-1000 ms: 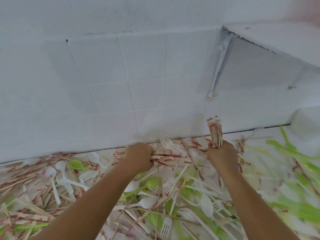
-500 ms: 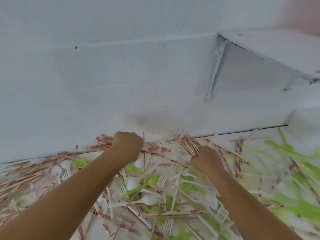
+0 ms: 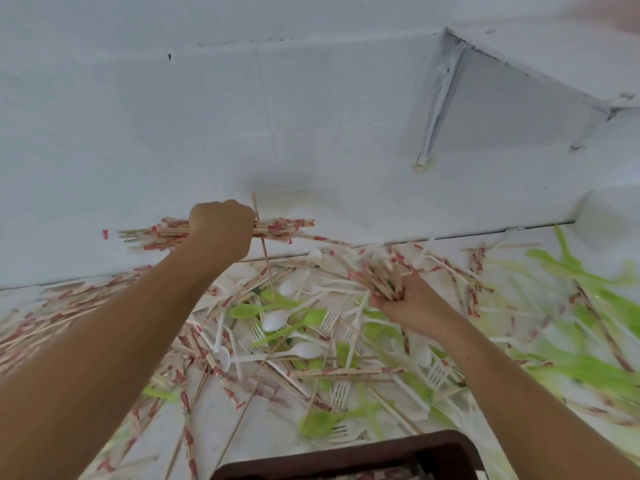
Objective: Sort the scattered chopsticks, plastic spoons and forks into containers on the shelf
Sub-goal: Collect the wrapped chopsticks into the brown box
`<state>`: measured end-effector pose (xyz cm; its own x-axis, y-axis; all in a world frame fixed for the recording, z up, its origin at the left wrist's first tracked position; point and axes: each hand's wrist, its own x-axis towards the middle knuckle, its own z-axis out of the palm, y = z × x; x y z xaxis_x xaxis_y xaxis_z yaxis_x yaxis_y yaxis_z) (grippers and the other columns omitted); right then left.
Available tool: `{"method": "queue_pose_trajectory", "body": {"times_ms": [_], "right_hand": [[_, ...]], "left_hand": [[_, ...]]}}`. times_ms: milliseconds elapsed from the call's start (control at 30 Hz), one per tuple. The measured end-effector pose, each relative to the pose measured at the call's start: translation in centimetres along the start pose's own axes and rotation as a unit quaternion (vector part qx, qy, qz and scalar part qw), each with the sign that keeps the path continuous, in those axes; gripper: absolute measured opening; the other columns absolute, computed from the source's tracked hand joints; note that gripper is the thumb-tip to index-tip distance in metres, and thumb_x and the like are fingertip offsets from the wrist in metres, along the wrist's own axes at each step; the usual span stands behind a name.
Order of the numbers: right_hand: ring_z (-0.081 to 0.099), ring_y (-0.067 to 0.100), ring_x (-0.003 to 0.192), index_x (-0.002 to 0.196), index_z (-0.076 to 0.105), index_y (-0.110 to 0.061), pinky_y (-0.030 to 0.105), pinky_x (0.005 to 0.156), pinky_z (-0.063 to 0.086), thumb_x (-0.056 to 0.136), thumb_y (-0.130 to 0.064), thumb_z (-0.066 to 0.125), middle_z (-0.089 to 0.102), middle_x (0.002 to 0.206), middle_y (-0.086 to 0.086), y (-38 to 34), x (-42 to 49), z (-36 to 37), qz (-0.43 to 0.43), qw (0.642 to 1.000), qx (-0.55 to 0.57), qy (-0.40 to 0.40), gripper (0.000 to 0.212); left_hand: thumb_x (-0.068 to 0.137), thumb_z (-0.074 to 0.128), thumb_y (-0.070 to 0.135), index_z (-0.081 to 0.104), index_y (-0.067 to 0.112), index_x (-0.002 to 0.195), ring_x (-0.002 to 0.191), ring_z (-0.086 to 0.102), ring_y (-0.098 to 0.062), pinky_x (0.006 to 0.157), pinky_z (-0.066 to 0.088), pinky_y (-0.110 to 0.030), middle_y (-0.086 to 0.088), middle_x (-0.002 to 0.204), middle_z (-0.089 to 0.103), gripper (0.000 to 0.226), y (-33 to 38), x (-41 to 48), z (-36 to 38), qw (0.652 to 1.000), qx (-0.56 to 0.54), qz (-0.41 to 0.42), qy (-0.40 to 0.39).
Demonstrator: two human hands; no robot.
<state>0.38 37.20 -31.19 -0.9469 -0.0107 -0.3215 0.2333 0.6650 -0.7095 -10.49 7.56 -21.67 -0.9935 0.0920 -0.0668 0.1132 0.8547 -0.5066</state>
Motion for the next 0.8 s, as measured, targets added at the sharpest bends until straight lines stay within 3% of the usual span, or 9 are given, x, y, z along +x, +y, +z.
{"method": "queue_pose_trajectory", "body": {"times_ms": [100,167,267,367,500,600,700,733,800], "right_hand": [[0.061,0.011,0.064,0.084,0.068,-0.019,0.029,0.063,0.048,0.095,-0.034,0.070,0.065,0.075,-0.004,0.0,-1.4,1.9,-0.039,0.985,-0.122,-0.114,0.019],[0.066,0.014,0.070,0.091,0.071,-0.020,0.032,0.065,0.051,0.090,-0.035,0.073,0.069,0.080,-0.003,0.0,-2.2,3.7,-0.073,0.961,-0.216,-0.154,0.015],[0.064,0.015,0.075,0.096,0.072,-0.030,0.031,0.061,0.050,0.077,-0.054,0.078,0.066,0.086,-0.009,-0.1,-2.8,6.1,-0.138,0.902,-0.380,-0.154,0.031],[0.061,0.020,0.073,0.090,0.068,-0.026,0.031,0.059,0.047,0.085,-0.036,0.068,0.059,0.084,-0.005,-0.1,-2.5,6.7,-0.173,0.876,-0.432,-0.126,0.012],[0.060,0.016,0.067,0.075,0.058,-0.024,0.037,0.060,0.056,0.084,-0.033,0.064,0.060,0.080,-0.004,-0.5,-2.7,5.5,-0.144,0.896,-0.400,-0.130,0.013],[0.064,0.018,0.064,0.075,0.062,-0.023,0.034,0.057,0.053,0.083,-0.024,0.061,0.063,0.073,-0.001,-1.6,-3.4,3.3,-0.122,0.908,-0.375,-0.139,0.008],[0.061,0.017,0.059,0.072,0.062,-0.023,0.032,0.054,0.047,0.085,-0.022,0.065,0.061,0.067,-0.002,-2.6,-4.4,0.4,-0.101,0.939,-0.308,-0.113,0.013],[0.058,0.016,0.057,0.069,0.059,-0.023,0.031,0.054,0.043,0.085,-0.022,0.066,0.059,0.064,-0.003,-2.6,-4.7,-0.7,-0.092,0.949,-0.286,-0.099,0.017],[0.055,0.015,0.054,0.065,0.057,-0.023,0.029,0.054,0.041,0.085,-0.022,0.068,0.059,0.061,-0.004,-2.6,-5.1,-2.9,-0.079,0.966,-0.240,-0.061,0.022]], "left_hand": [[0.095,0.062,0.024,0.067,0.022,0.100,0.063,0.055,-0.016,0.052,0.033,-0.027,0.005,0.077,0.057,0.007,-0.9,-0.6,1.4,1.000,-0.012,-0.022,-0.006],[0.091,0.061,0.014,0.068,0.024,0.099,0.060,0.053,-0.013,0.052,0.032,-0.026,0.006,0.076,0.056,0.015,-1.0,-1.1,2.2,0.999,0.032,-0.013,-0.005],[0.089,0.060,0.009,0.061,0.024,0.112,0.061,0.049,-0.010,0.053,0.032,-0.026,0.003,0.088,0.047,0.027,-0.4,-2.5,3.9,0.993,0.106,0.040,-0.008],[0.089,0.060,0.007,0.054,0.025,0.133,0.067,0.059,-0.013,0.051,0.035,-0.026,0.006,0.087,0.049,0.048,-0.8,-3.3,5.1,0.987,0.137,0.083,-0.022],[0.091,0.053,0.003,0.039,0.037,0.153,0.065,0.052,-0.015,0.059,0.050,-0.028,0.005,0.083,0.053,0.072,-3.0,-4.2,4.2,0.981,0.071,0.132,-0.119],[0.088,0.056,0.004,0.013,0.032,0.161,0.064,0.054,-0.016,0.052,0.046,-0.029,0.000,0.083,0.055,0.089,-4.8,-5.0,3.4,0.990,-0.043,0.096,-0.096],[0.084,0.058,0.007,0.048,0.023,0.133,0.070,0.060,-0.022,0.065,0.058,-0.039,-0.001,0.084,0.058,0.052,-6.7,-6.4,2.9,0.984,-0.167,0.051,-0.046],[0.085,0.057,0.009,0.053,0.023,0.122,0.073,0.061,-0.023,0.070,0.059,-0.042,-0.001,0.086,0.060,0.040,-7.3,-7.1,2.9,0.976,-0.212,0.033,-0.028],[0.087,0.056,0.012,0.052,0.030,0.125,0.077,0.063,-0.025,0.071,0.058,-0.041,0.000,0.090,0.063,0.043,-8.3,-8.7,3.1,0.961,-0.277,0.007,0.016]]}}
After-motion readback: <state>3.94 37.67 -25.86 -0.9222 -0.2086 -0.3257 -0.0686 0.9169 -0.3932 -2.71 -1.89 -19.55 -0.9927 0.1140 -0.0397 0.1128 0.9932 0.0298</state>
